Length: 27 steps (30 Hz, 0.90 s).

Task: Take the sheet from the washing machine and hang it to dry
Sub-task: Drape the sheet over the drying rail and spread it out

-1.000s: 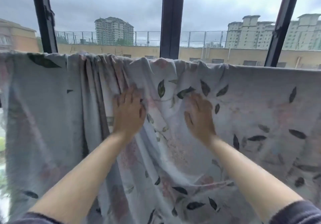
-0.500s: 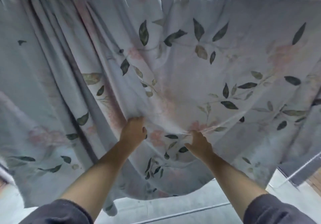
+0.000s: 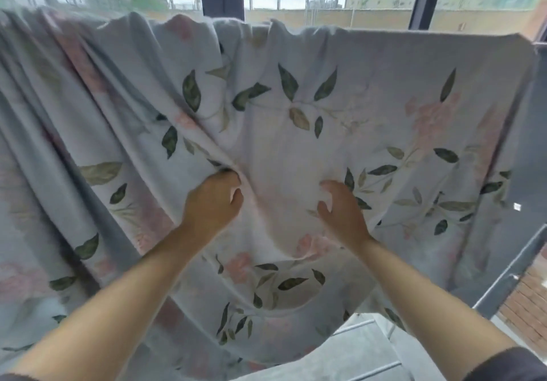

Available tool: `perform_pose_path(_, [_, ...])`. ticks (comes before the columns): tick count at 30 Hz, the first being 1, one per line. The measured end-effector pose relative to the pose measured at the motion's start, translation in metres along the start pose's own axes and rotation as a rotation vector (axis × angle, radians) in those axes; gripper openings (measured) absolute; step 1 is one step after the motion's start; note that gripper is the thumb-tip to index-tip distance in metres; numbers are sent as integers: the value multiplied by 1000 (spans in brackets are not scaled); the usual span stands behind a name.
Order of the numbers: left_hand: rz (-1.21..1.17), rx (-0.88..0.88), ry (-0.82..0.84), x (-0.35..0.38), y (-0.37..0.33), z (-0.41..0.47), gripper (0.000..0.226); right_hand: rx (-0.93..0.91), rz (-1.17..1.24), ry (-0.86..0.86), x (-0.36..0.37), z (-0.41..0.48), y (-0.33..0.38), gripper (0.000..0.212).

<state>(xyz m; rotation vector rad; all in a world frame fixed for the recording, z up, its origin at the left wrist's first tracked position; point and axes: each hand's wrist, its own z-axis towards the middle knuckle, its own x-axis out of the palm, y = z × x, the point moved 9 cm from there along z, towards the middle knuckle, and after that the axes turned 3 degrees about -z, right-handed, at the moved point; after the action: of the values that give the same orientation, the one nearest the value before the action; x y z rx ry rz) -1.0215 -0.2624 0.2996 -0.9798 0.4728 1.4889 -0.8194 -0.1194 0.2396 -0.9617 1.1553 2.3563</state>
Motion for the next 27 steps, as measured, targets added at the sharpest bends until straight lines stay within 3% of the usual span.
perform_pose_path(2, [-37, 106, -158, -45, -27, 25, 8, -106, -27, -119, -47, 30, 29, 40])
perform_pose_path(5, [69, 256, -463, -119, -61, 63, 9, -348, -106, -438, -126, 72, 83, 39])
perform_pose_path(8, [262, 181, -550, -165, -69, 110, 28, -481, -208, -589, -177, 113, 125, 39])
perform_pose_path(10, [316, 130, -534, -180, -68, 138, 31, -497, -263, -501, -189, 147, 142, 38])
perform_pose_path(13, [284, 212, -484, -180, -75, 161, 14, -497, -278, -337, -184, 184, 150, 25])
perform_pose_path(17, [304, 173, -472, -183, -74, 178, 22, -474, -52, -245, -190, 206, 151, 10])
perform_pose_path(19, [304, 108, -496, -192, -72, 190, 24, -448, 14, -196, -193, 216, 152, 13])
perform_pose_path(25, [284, -197, -578, -239, -67, 255, 23, -243, 101, -438, -244, 252, 133, 21])
perform_pose_path(27, [274, -311, -361, -214, -47, 275, 23, -197, -9, -347, -236, 263, 124, 22])
